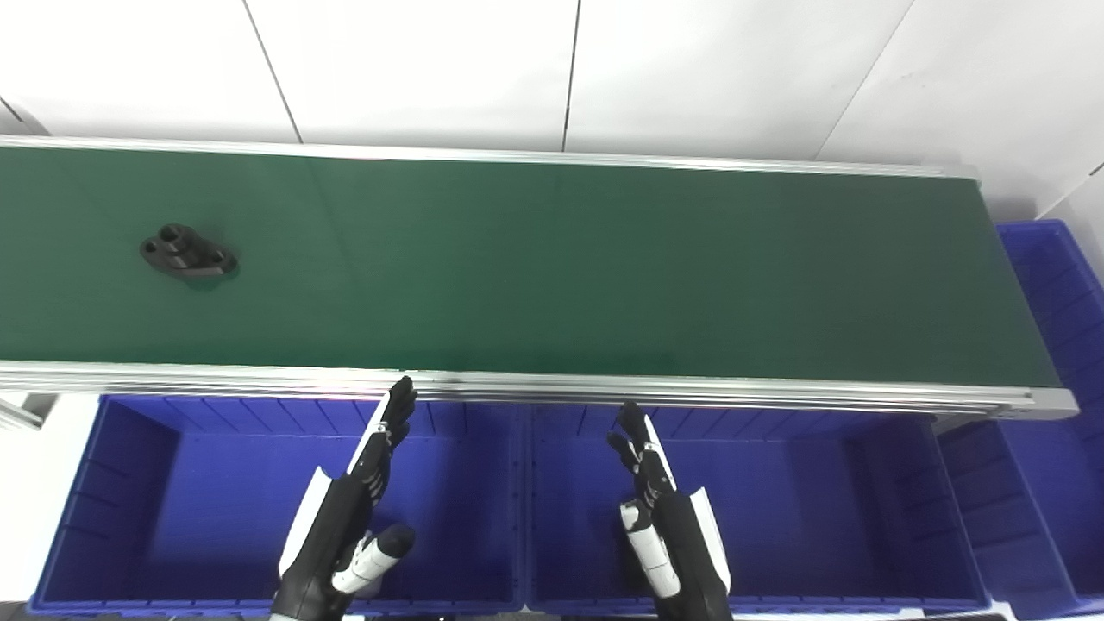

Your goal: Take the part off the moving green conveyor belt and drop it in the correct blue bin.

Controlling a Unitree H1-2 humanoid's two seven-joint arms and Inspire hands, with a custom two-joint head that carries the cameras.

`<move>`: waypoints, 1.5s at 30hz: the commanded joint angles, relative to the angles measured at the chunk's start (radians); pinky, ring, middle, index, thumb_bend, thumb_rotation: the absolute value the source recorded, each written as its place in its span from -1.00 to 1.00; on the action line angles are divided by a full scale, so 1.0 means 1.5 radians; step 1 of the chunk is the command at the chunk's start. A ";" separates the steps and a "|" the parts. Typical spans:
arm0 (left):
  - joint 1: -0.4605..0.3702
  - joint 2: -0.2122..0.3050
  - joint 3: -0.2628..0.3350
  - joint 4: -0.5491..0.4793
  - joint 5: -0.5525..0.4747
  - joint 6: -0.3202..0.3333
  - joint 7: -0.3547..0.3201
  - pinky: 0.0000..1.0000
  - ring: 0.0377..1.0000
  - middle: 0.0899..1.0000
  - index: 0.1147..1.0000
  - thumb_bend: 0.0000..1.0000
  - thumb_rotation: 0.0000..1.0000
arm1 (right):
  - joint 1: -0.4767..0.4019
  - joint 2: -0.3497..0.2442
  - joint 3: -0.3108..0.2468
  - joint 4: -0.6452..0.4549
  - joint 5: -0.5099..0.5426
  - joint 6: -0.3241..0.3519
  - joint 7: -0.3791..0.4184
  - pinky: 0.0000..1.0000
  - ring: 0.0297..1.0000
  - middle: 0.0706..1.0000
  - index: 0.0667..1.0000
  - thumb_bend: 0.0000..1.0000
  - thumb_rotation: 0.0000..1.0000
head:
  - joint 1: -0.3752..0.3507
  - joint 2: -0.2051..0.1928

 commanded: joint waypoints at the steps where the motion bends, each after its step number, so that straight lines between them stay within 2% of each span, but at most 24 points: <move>1: -0.002 0.003 -0.002 0.011 0.002 -0.041 0.005 0.99 1.00 1.00 1.00 0.86 0.80 | 0.006 0.031 0.022 0.010 0.002 -0.051 0.005 1.00 0.90 0.97 1.00 0.64 0.93 | 0.026 -0.020; 2: -0.004 0.002 -0.003 0.021 0.002 -0.049 0.006 0.97 1.00 1.00 1.00 0.85 0.78 | 0.004 0.030 0.020 0.016 0.003 -0.054 0.004 1.00 0.90 0.97 1.00 0.65 0.93 | 0.026 -0.020; 3: -0.007 -0.001 -0.004 0.032 0.001 -0.057 0.006 0.96 1.00 1.00 1.00 0.85 0.77 | 0.001 0.028 0.017 0.023 0.005 -0.059 0.005 1.00 0.90 0.97 1.00 0.65 0.94 | 0.047 -0.035; 4: -0.009 -0.002 -0.005 0.039 0.000 -0.063 0.007 0.95 1.00 1.00 1.00 0.85 0.75 | -0.001 0.026 0.014 0.028 0.005 -0.063 0.005 0.99 0.91 0.98 1.00 0.65 0.95 | 0.047 -0.035; 5: -0.012 -0.005 -0.007 0.048 0.002 -0.069 0.008 0.94 1.00 1.00 1.00 0.85 0.75 | -0.005 0.023 0.010 0.036 0.003 -0.069 0.004 0.99 0.91 0.98 1.00 0.65 0.95 | 0.067 -0.051; 8: -0.022 -0.013 -0.013 0.075 0.014 -0.087 0.012 0.89 0.99 1.00 1.00 0.83 0.71 | -0.015 0.015 -0.003 0.055 0.011 -0.082 0.005 0.98 0.91 0.99 1.00 0.62 0.98 | 0.096 -0.071; 11: -0.029 -0.018 -0.020 0.092 0.033 -0.100 0.020 0.80 0.96 1.00 1.00 0.79 0.69 | -0.020 0.008 -0.013 0.062 0.024 -0.088 0.011 1.00 0.94 1.00 1.00 0.65 0.98 | 0.109 -0.078; 19: -0.046 -0.029 -0.041 0.124 0.059 -0.104 0.041 0.78 0.96 1.00 1.00 0.81 0.68 | -0.037 -0.003 -0.042 0.089 0.045 -0.110 0.021 1.00 0.95 0.99 1.00 0.60 0.84 | 0.136 -0.105; 21: -0.052 -0.033 -0.046 0.135 0.065 -0.104 0.052 0.77 0.95 1.00 1.00 0.83 0.65 | -0.043 -0.007 -0.048 0.101 0.053 -0.110 0.025 1.00 0.95 1.00 1.00 0.59 0.80 | 0.151 -0.122; 23: -0.058 -0.036 -0.051 0.146 0.067 -0.104 0.063 0.77 0.94 1.00 1.00 0.81 0.63 | -0.048 -0.010 -0.052 0.111 0.052 -0.110 0.025 1.00 0.95 1.00 1.00 0.57 0.79 | 0.157 -0.128; 30: -0.071 -0.038 -0.076 0.169 0.073 -0.104 0.087 0.69 0.93 1.00 1.00 0.80 0.64 | -0.058 -0.023 -0.065 0.127 0.061 -0.110 0.032 1.00 0.95 1.00 1.00 0.51 0.80 | 0.202 -0.139; 33: -0.077 -0.042 -0.082 0.175 0.089 -0.103 0.096 0.63 0.90 1.00 1.00 0.79 0.63 | -0.060 -0.030 -0.070 0.126 0.092 -0.110 0.054 1.00 0.99 1.00 1.00 0.49 0.70 | 0.234 -0.139; 35: -0.080 -0.046 -0.086 0.181 0.091 -0.103 0.099 0.63 0.90 1.00 1.00 0.81 0.62 | -0.061 -0.034 -0.076 0.127 0.101 -0.110 0.062 1.00 0.99 1.00 1.00 0.51 0.61 | 0.238 -0.143; 45: -0.090 -0.053 -0.101 0.192 0.083 -0.103 0.105 0.65 0.92 1.00 1.00 0.83 0.57 | -0.061 -0.039 -0.095 0.121 0.085 -0.104 0.074 1.00 0.96 1.00 1.00 0.56 0.46 | 0.232 -0.140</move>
